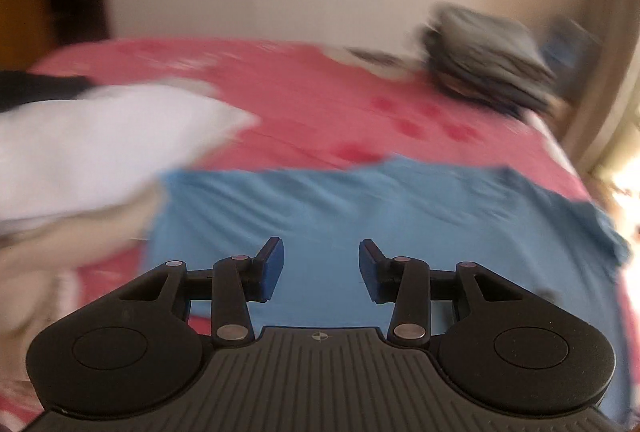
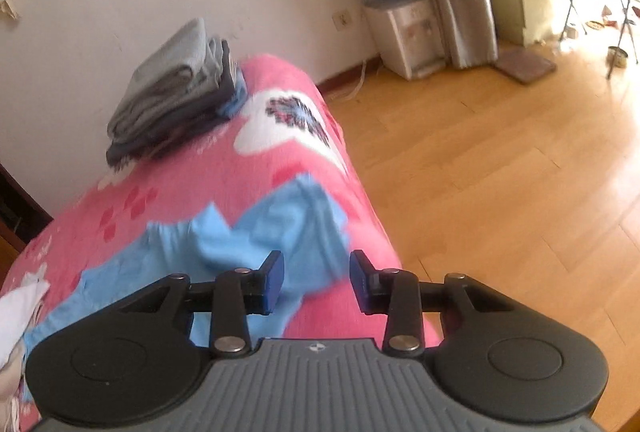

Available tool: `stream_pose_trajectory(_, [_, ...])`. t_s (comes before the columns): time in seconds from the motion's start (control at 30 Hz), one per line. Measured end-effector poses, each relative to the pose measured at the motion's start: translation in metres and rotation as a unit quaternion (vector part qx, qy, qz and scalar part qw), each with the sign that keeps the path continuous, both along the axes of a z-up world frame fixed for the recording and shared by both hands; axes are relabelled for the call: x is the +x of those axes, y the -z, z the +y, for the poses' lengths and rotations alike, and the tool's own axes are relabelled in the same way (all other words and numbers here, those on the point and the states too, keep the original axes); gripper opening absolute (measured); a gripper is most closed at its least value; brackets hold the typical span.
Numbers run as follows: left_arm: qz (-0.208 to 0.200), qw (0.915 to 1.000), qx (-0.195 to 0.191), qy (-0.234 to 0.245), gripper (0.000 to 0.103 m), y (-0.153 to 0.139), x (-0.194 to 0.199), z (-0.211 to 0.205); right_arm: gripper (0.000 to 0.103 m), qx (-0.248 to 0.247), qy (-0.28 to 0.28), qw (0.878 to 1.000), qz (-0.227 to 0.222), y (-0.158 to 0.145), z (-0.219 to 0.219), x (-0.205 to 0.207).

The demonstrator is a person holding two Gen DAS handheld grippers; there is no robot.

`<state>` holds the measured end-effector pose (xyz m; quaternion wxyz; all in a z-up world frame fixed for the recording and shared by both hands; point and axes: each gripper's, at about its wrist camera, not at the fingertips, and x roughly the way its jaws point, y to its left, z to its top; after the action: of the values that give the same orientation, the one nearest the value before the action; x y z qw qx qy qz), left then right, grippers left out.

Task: Fold clothes
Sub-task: 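Grasp the T-shirt sleeve hem with the right gripper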

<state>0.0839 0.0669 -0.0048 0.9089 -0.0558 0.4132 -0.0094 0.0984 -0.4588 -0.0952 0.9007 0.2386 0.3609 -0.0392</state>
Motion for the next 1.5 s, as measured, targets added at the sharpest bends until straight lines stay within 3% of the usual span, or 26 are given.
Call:
stream_pose_trajectory(0.1, [0.028, 0.998, -0.016, 0.054, 0.043, 0.016, 0.018, -0.046, 0.045, 0.014, -0.008, 1.0, 0.007, 0.018, -0.01, 0.034])
stream_pose_trajectory(0.23, [0.05, 0.9933, -0.028, 0.101, 0.044, 0.06, 0.029, -0.102, 0.046, 0.054, -0.004, 0.999, -0.004, 0.035, -0.024, 0.067])
stream_pose_trajectory(0.4, [0.029, 0.9916, -0.046, 0.117, 0.043, 0.091, 0.021, -0.139, 0.046, 0.08, -0.025, 0.996, -0.031, 0.037, -0.034, 0.09])
stream_pose_trajectory(0.6, [-0.017, 0.9866, 0.02, 0.161, 0.043, 0.102, 0.022, -0.168, 0.046, 0.064, -0.068, 0.996, -0.01, 0.04, -0.032, 0.113])
stream_pose_trajectory(0.77, [-0.029, 0.9897, 0.033, 0.136, 0.043, 0.109, 0.029, -0.167, 0.045, 0.072, -0.103, 0.992, 0.001, 0.044, -0.022, 0.125])
stream_pose_trajectory(0.83, [-0.029, 0.9905, 0.038, 0.129, 0.043, 0.114, 0.031, -0.166, 0.037, 0.052, -0.118, 0.992, 0.014, 0.048, -0.013, 0.129])
stream_pose_trajectory(0.9, [-0.032, 0.9908, 0.044, 0.124, 0.043, 0.117, 0.033, -0.165, 0.01, 0.022, -0.129, 0.991, 0.022, 0.049, -0.003, 0.13])
stream_pose_trajectory(0.97, [-0.037, 0.9911, 0.049, 0.118, 0.043, 0.119, 0.034, -0.165, 0.003, 0.009, -0.133, 0.991, 0.006, 0.045, 0.001, 0.125])
stream_pose_trajectory(1.17, [-0.037, 0.9928, 0.05, 0.102, 0.043, 0.122, 0.037, -0.161, 0.002, 0.036, -0.033, 0.997, -0.059, 0.029, -0.028, 0.107])
stream_pose_trajectory(1.4, [-0.038, 0.9932, 0.052, 0.097, 0.044, 0.124, 0.037, -0.161, 0.002, 0.066, 0.045, 0.995, -0.063, 0.043, -0.058, 0.11])
stream_pose_trajectory(1.5, [-0.04, 0.9929, 0.055, 0.098, 0.044, 0.125, 0.037, -0.161, 0.003, 0.08, 0.037, 0.995, -0.049, 0.054, -0.061, 0.122])
